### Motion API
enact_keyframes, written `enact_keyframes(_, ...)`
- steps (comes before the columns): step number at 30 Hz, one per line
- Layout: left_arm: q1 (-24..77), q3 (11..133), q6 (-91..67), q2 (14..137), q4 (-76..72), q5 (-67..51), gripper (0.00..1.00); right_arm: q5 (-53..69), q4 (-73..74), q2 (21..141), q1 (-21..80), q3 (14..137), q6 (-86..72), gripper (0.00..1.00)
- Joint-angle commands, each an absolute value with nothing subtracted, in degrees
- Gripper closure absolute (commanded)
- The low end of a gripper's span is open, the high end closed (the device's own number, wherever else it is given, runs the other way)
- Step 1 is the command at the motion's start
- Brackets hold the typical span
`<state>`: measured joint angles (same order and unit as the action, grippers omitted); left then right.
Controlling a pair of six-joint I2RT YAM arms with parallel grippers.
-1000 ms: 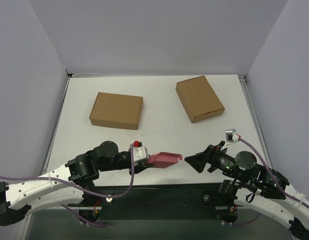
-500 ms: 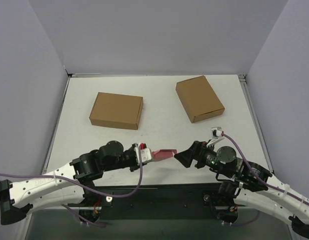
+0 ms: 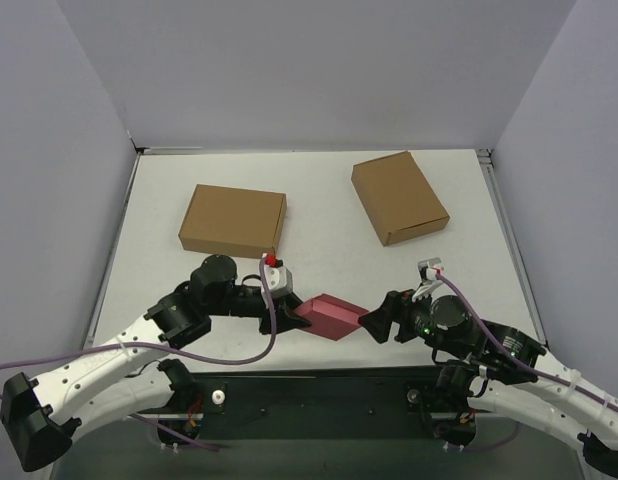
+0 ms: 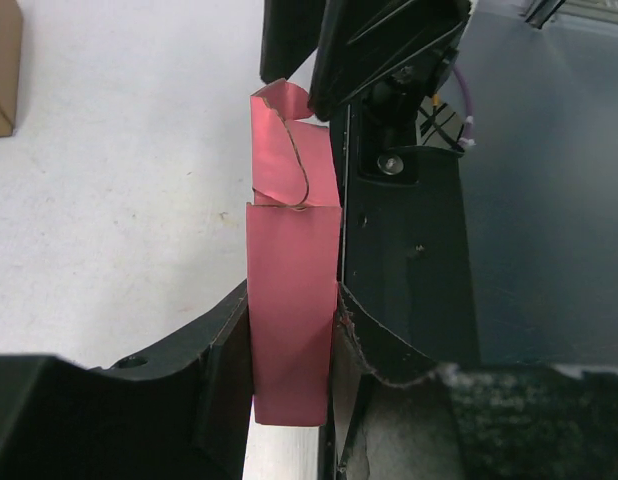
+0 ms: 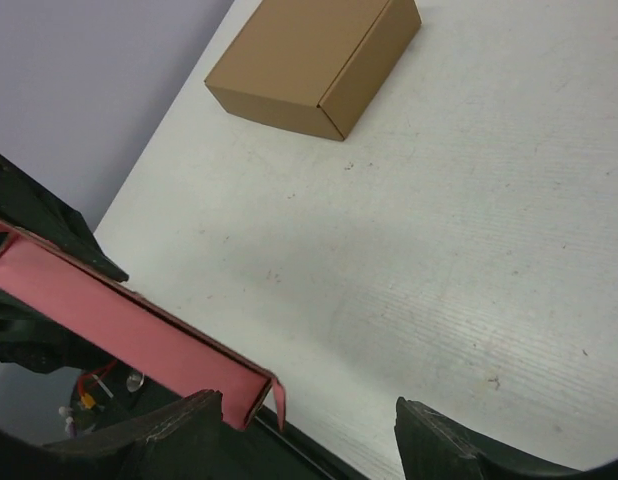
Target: Fold the paper box
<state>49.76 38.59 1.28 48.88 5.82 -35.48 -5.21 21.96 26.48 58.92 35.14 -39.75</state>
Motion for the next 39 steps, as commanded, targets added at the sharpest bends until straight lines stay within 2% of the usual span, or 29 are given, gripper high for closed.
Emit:
enact_keyframes(1, 48.69, 38.41, -3.42, 48.87, -1.66, -42.97, 0.77, -6.51, 22.24, 27.6, 59.06, 35.69, -37.71, 0.31)
enact_keyframes(5, 47.46, 37.71, -6.85, 50.53, -5.44, -47.01, 0.77, -1.59, 19.34, 26.73, 59.06, 35.07, -35.26, 0.3)
enact_keyframes(7, 46.67, 37.7, -8.52, 51.5, -7.11, -50.09, 0.78, 1.47, 18.55, 25.32, 59.15, 34.89, -33.15, 0.19)
enact_keyframes(11, 46.06, 37.88, -10.89, 54.31, -9.57, -54.57, 0.78, 7.28, 20.12, 22.76, 59.15, 36.03, -24.9, 0.12)
enact_keyframes(16, 45.88, 37.53, -15.2, 57.39, -14.67, -60.19, 0.78, 9.84, 22.15, 28.2, 59.41, 39.19, -19.52, 0.12)
enact_keyframes(22, 45.97, 37.53, -15.65, 57.92, -15.12, -60.21, 0.79, 10.11, 19.52, 35.24, 62.39, 42.01, -16.09, 0.14)
enact_keyframes(25, 45.7, 37.53, -15.64, 57.92, -14.85, -59.85, 0.79, 9.93, 19.34, 37.96, 64.67, 43.24, -15.73, 0.24)
enact_keyframes(26, 45.62, 37.53, -15.64, 58.09, -14.85, -59.94, 0.79, 9.58, 19.34, 39.01, 65.3, 43.5, -15.65, 0.35)
enact_keyframes(31, 45.53, 37.53, -15.65, 58.27, -14.77, -59.24, 0.76, 7.91, 19.77, 40.17, 67.94, 44.3, -15.99, 0.6)
enact_keyframes(32, 45.53, 37.7, -15.38, 58.27, -13.63, -58.72, 0.74, 7.82, 19.86, 40.08, 68.03, 44.21, -16.0, 0.68)
enact_keyframes(33, 45.53, 38.31, -14.34, 58.27, -12.4, -57.93, 0.7, 7.82, 20.12, 40.08, 68.03, 44.21, -16.0, 0.72)
enact_keyframes(34, 45.53, 38.84, -13.46, 58.18, -10.91, -55.57, 0.59, 7.74, 20.82, 39.99, 68.03, 44.3, -15.91, 0.75)
enact_keyframes(35, 45.53, 39.28, -12.49, 57.75, -7.77, -53.89, 0.52, 7.47, 21.35, 40.08, 68.03, 44.56, -15.91, 0.8)
enact_keyframes(36, 45.27, 40.33, -10.74, 57.48, -6.17, -52.31, 0.45, 7.04, 22.75, 40.17, 68.03, 44.65, -15.73, 0.82)
enact_keyframes(39, 44.65, 41.31, -6.96, 55.2, -1.07, -45.11, 0.36, 5.36, 26.0, 41.13, 68.03, 45.09, -15.64, 0.86)
